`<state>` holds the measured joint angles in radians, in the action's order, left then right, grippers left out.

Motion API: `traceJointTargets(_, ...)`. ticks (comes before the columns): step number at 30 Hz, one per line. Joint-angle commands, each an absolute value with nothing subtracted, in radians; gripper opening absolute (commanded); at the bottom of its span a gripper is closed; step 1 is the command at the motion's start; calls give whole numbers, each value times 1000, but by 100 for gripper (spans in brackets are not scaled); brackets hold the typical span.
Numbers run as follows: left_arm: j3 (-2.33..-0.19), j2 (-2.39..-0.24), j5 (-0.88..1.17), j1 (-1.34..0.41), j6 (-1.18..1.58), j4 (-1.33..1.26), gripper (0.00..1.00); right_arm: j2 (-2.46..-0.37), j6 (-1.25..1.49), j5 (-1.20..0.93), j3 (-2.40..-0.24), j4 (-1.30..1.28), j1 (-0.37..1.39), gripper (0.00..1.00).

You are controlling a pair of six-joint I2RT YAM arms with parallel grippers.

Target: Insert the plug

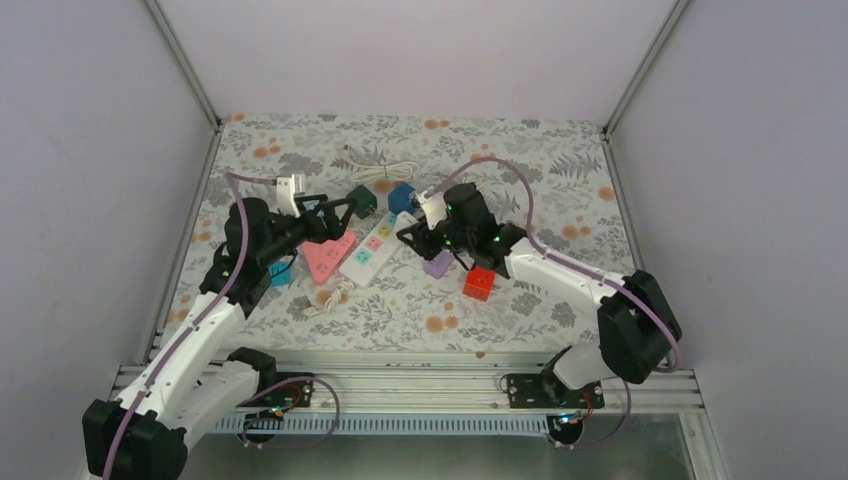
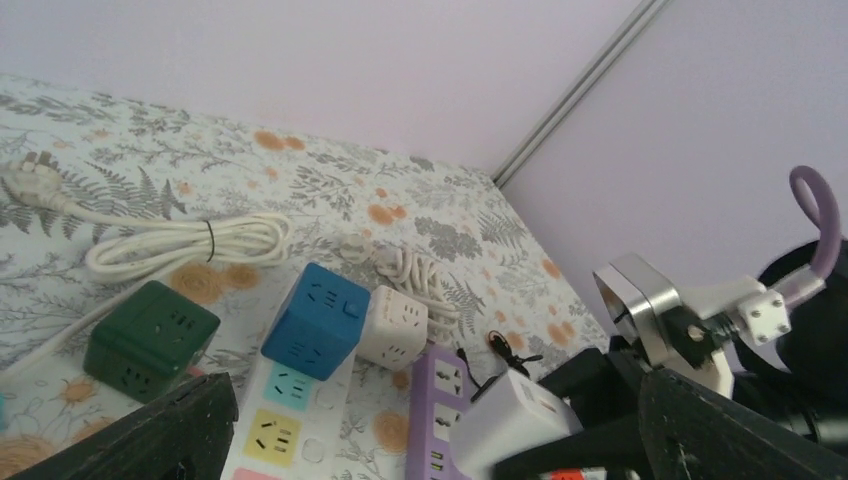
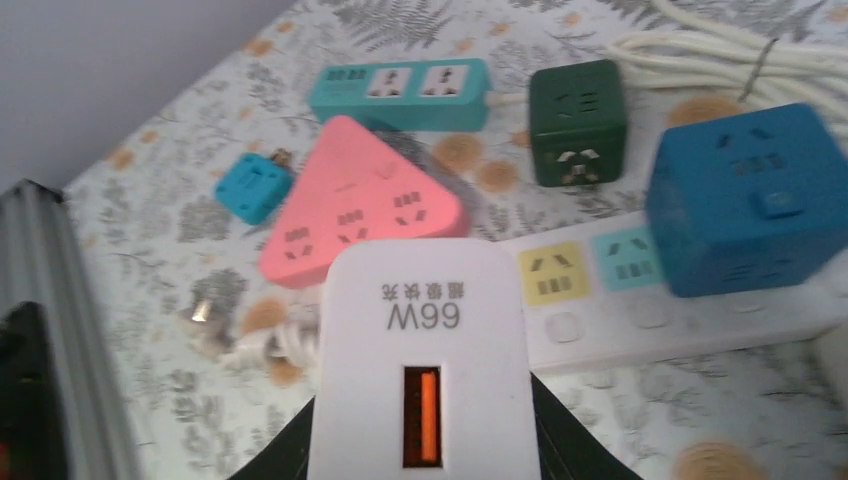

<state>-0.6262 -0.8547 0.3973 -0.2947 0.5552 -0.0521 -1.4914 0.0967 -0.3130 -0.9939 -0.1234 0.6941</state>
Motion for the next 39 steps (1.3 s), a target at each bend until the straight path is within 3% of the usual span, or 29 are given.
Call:
traceJointTargets(1, -744, -859, 410, -298, 436, 109, 100, -1420, 281, -332, -911, 63, 726, 29)
traceJointTargets(8, -704, -852, 577, -298, 405, 72, 100, -1386, 535, -513, -957, 84, 727, 27)
traceJointTargets(17, -679, -909, 765, -298, 651, -88, 93, -1318, 758, -602, -930, 271, 716, 29)
traceJointTargets(28, -682, -879, 387, -290, 611, 17, 89, -1509, 355, -471, -1046, 171, 710, 26)
traceJointTargets(39, -680, -852, 273, -284, 552, 98, 90, -1765, 39, -271, -1078, 200, 706, 23)
